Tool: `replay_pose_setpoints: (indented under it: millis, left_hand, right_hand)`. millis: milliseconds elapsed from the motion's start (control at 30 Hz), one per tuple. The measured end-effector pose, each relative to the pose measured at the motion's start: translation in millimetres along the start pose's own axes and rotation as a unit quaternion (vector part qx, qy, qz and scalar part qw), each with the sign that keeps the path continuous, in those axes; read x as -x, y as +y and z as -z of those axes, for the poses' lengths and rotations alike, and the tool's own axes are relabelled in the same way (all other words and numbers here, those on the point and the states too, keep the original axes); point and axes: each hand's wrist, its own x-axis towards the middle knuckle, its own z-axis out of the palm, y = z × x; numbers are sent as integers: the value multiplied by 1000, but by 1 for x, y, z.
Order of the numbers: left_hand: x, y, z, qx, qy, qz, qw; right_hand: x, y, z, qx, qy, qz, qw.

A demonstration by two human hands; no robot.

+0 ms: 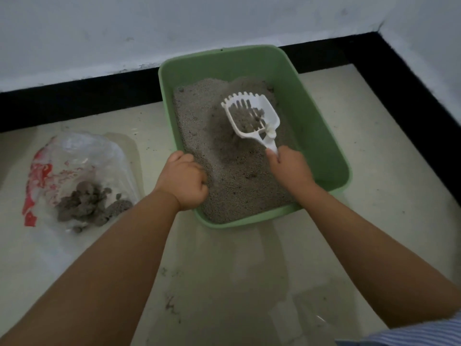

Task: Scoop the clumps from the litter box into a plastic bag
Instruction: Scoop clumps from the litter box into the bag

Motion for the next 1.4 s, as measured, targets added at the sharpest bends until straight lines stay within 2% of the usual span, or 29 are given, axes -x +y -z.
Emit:
replay_pose_setpoints:
  millis: [67,100,133,200,233,400,533,667,767,867,967,1067,1167,1267,1400]
  left_hand:
    - [2,2,1,23,-31,8,999]
    - [4,4,1,30,-19,2,999]
    - [7,6,0,22,8,-7,1000]
    - [12,6,-5,34,110,-31,993]
    - [16,7,-7,38,127,-32,991]
    - [31,11,-11,68,122,-79,987]
    - [51,5,-12,148,126,-61,979]
    - [76,-23,-12,110,157,29,981]
    - [100,-51,-2,68,157,199,965]
    - [122,-76,15,87,95,409,903]
    - [139,-99,23,159,58,520,837]
    - [151,-113,18,207,30,553,806]
    - [156,-119,15,240,58,558,793]
    - [159,-119,14,246,83,555,790]
    - [165,-117,10,241,100,558,788]
  right_hand:
    - [10,-4,0,17,-19,6,1000]
    - [14,-5,0,16,-23,8,1000]
    - [17,-7,1,16,-25,8,1000]
    - [21,-10,0,34,-32,14,999]
    - [22,-10,0,40,-38,14,998]
    - [30,-9,-2,52,-29,5,998]
    - [34,-12,0,56,-30,3,998]
    - [38,-19,3,68,-4,22,997]
    - [41,-31,3,64,-2,37,997]
    - [47,-57,0,67,-26,71,995]
    - [57,-95,-10,86,-61,148,983]
    - [67,-139,-32,162,-114,206,958]
    - [74,-175,-58,211,-141,237,938]
    - [80,-195,-74,251,-135,280,917]
    - [82,-197,-75,262,-107,300,911]
